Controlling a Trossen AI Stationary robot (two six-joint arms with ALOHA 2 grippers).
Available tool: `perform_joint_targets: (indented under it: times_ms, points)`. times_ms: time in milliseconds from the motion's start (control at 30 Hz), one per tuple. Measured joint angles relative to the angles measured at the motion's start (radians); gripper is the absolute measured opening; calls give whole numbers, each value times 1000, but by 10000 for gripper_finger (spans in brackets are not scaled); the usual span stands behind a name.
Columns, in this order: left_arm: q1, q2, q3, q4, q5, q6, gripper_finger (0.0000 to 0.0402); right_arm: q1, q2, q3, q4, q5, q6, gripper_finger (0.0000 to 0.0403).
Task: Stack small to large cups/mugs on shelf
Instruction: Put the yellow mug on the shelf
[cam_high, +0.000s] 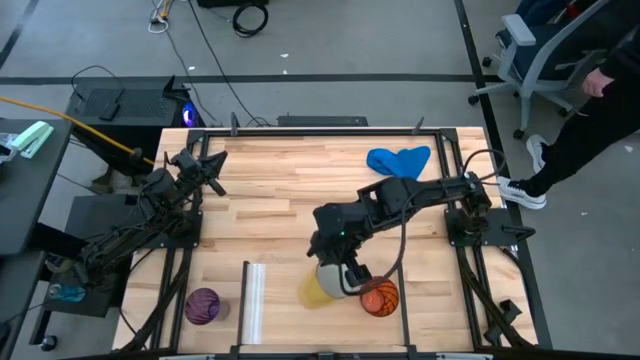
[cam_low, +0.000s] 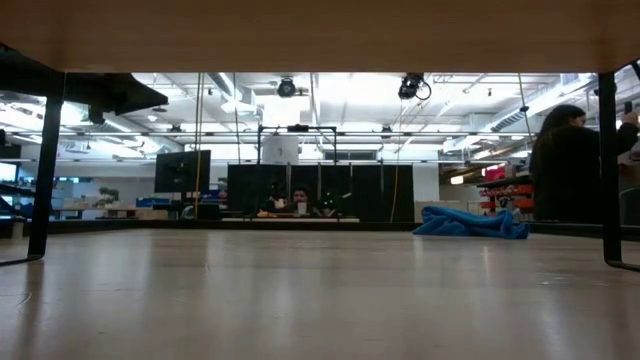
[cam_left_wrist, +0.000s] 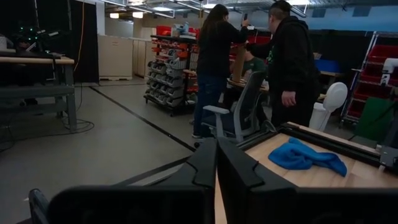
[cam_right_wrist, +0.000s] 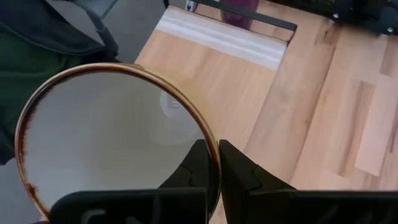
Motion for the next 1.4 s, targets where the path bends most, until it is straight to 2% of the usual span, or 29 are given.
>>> perform_joint_targets:
  times_ms: [567,1400]
  points:
    - [0,9,0,-6,0,5,16,-10,54,-2,-109,52,-37,15]
    - [0,13,0,-8,0,15,25,-20,60,-2,-151,48,-44,15]
